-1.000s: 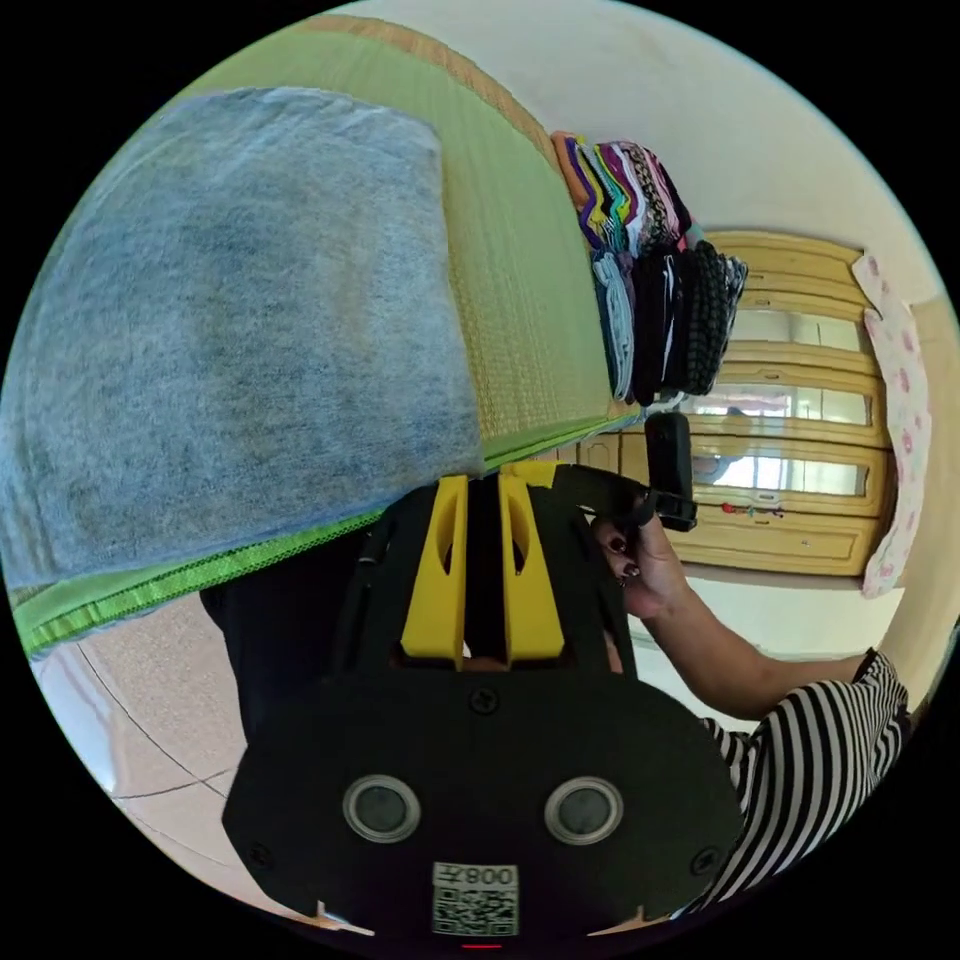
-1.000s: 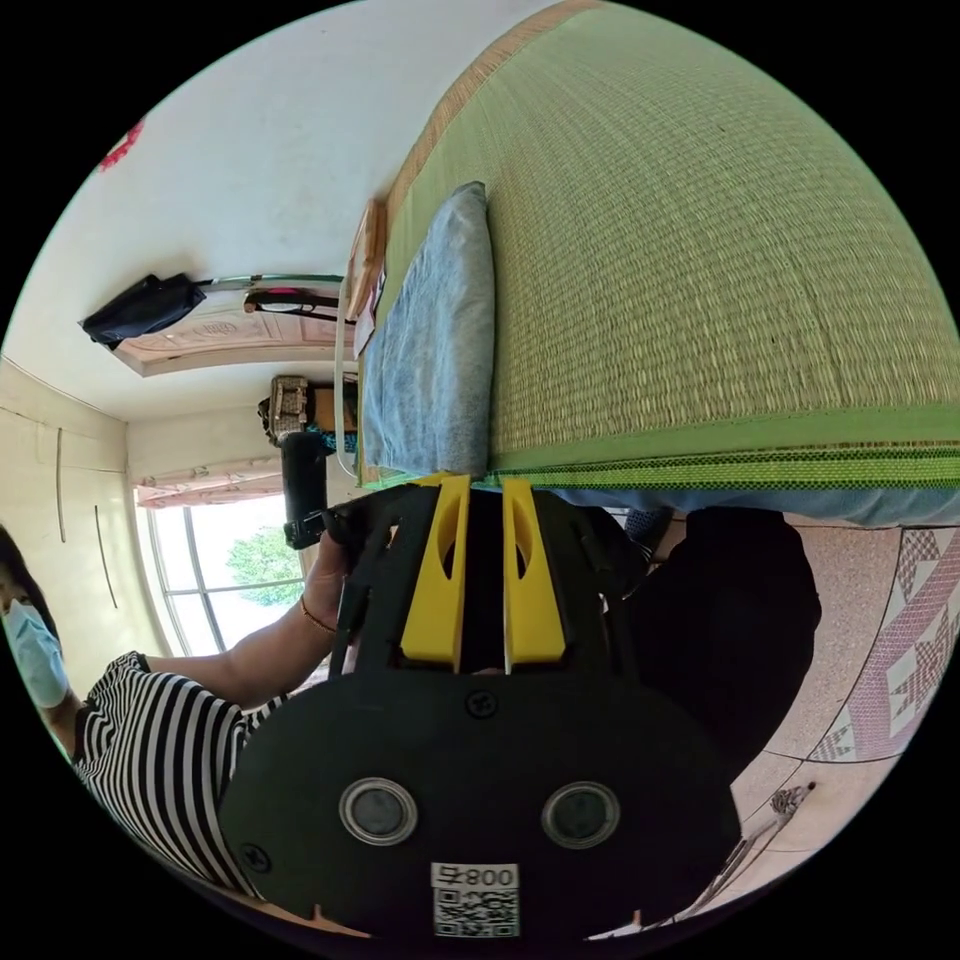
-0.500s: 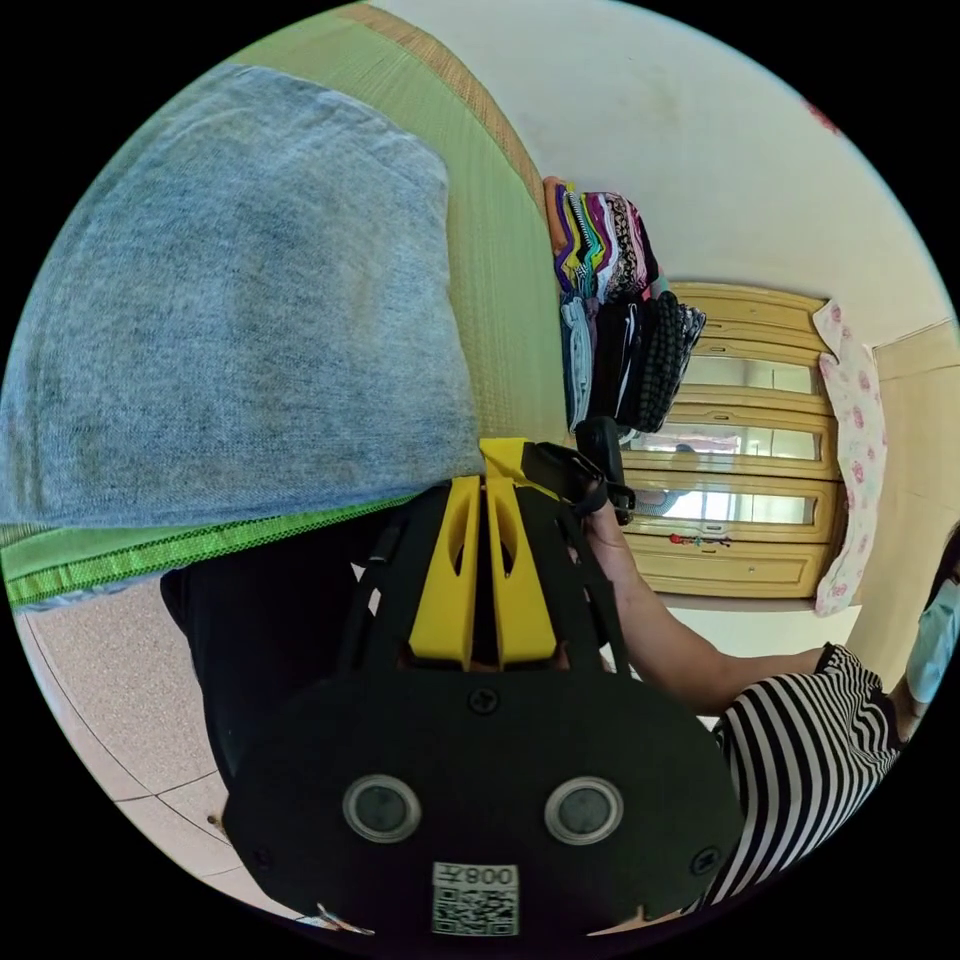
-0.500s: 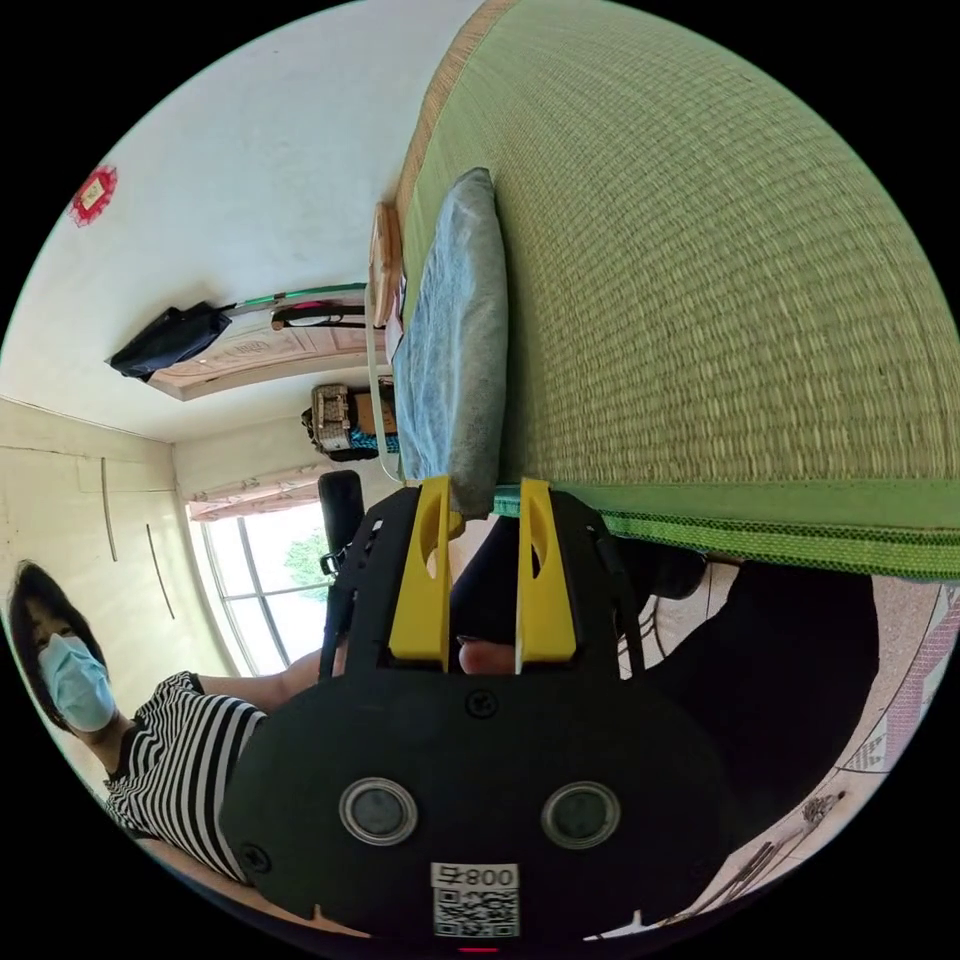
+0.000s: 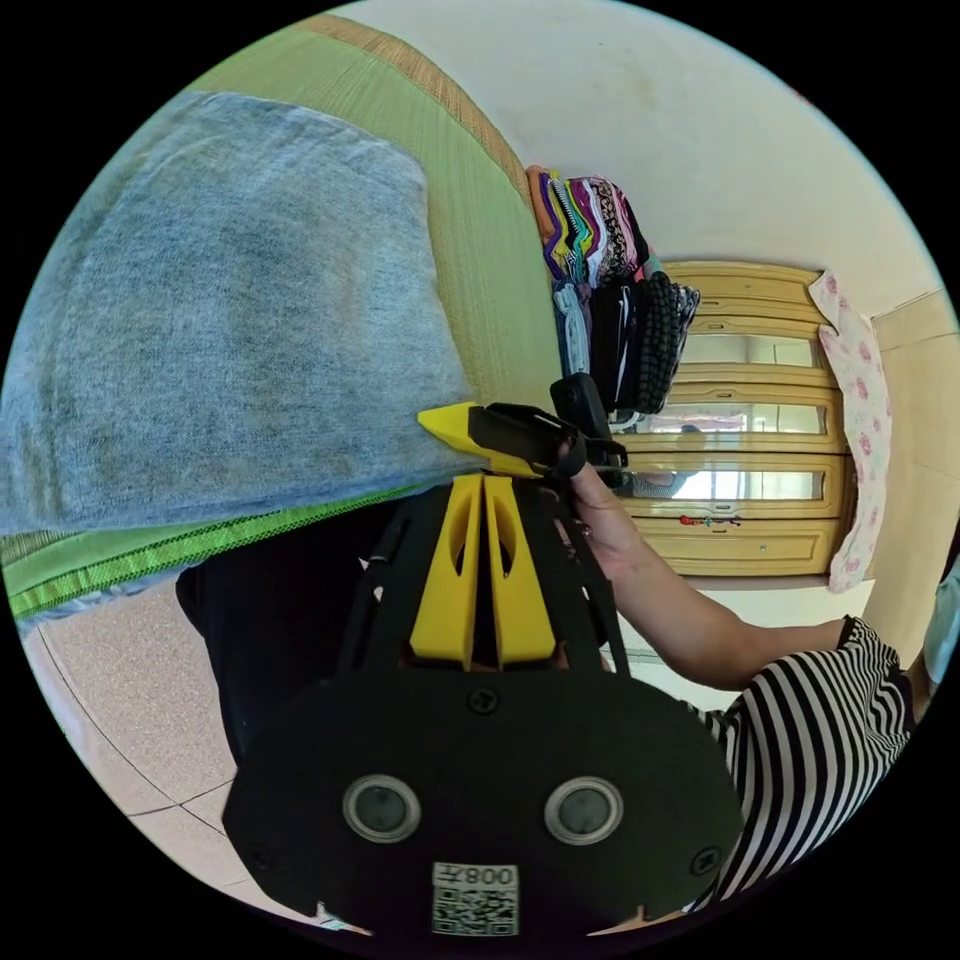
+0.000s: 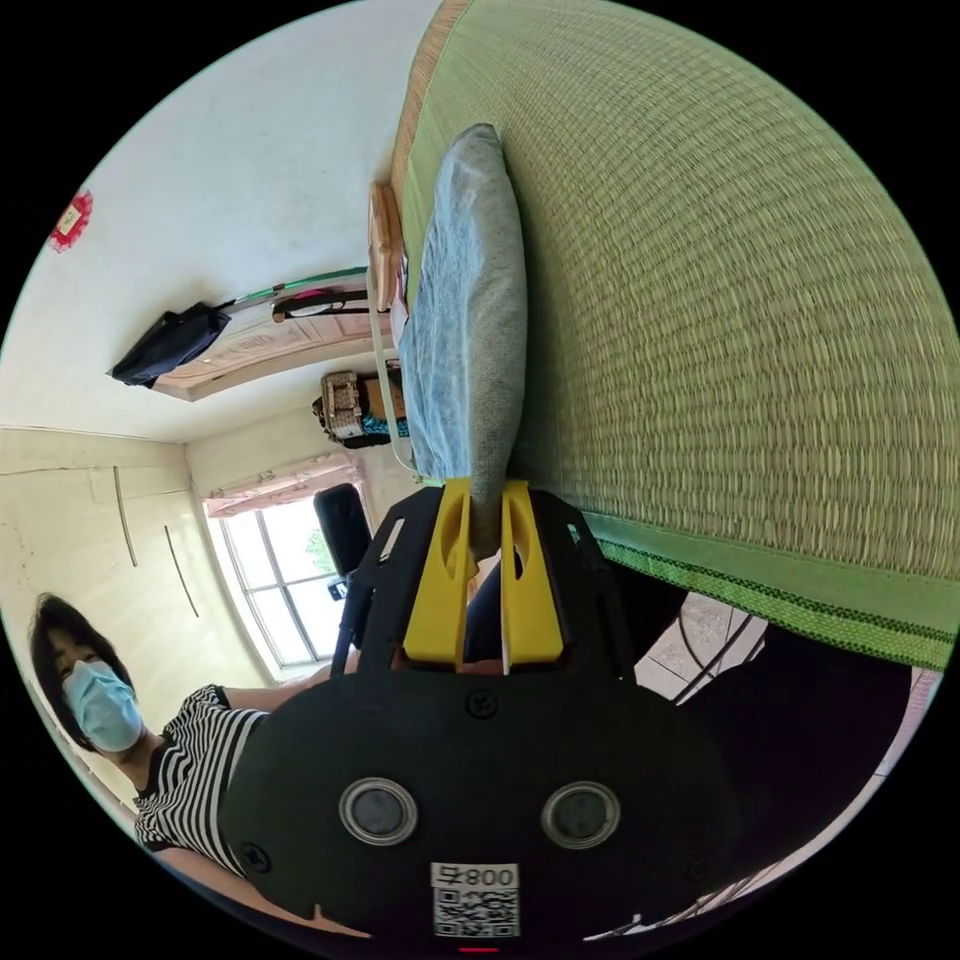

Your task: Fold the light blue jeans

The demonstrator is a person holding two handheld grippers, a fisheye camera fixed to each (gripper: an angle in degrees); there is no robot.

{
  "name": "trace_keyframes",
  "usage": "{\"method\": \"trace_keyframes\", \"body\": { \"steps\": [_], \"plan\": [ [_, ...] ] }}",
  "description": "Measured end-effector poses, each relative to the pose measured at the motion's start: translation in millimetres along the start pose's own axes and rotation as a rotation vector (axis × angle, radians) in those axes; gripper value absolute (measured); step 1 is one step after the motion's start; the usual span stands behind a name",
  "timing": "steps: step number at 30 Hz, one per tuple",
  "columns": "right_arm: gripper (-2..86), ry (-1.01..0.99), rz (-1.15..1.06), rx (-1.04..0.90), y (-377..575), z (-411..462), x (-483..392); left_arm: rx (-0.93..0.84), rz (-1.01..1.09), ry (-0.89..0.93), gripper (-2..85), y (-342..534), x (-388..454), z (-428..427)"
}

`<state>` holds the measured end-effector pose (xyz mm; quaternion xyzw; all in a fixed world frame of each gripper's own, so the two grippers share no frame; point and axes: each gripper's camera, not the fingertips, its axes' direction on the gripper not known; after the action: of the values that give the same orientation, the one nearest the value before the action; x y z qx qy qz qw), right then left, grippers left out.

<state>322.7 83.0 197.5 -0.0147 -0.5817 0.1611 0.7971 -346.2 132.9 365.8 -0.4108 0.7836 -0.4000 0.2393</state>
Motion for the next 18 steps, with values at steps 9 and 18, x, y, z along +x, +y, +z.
{"method": "trace_keyframes", "body": {
  "steps": [9,18],
  "plan": [
    [3.2,0.034,-0.088,-0.036,-5,3,-46,0.223,-0.179,0.27,7.6,41,-83,-81],
    [2.7,0.017,-0.19,-0.054,-18,8,-103,0.569,-0.389,0.58,13.7,75,-154,-140]
  ]
}}
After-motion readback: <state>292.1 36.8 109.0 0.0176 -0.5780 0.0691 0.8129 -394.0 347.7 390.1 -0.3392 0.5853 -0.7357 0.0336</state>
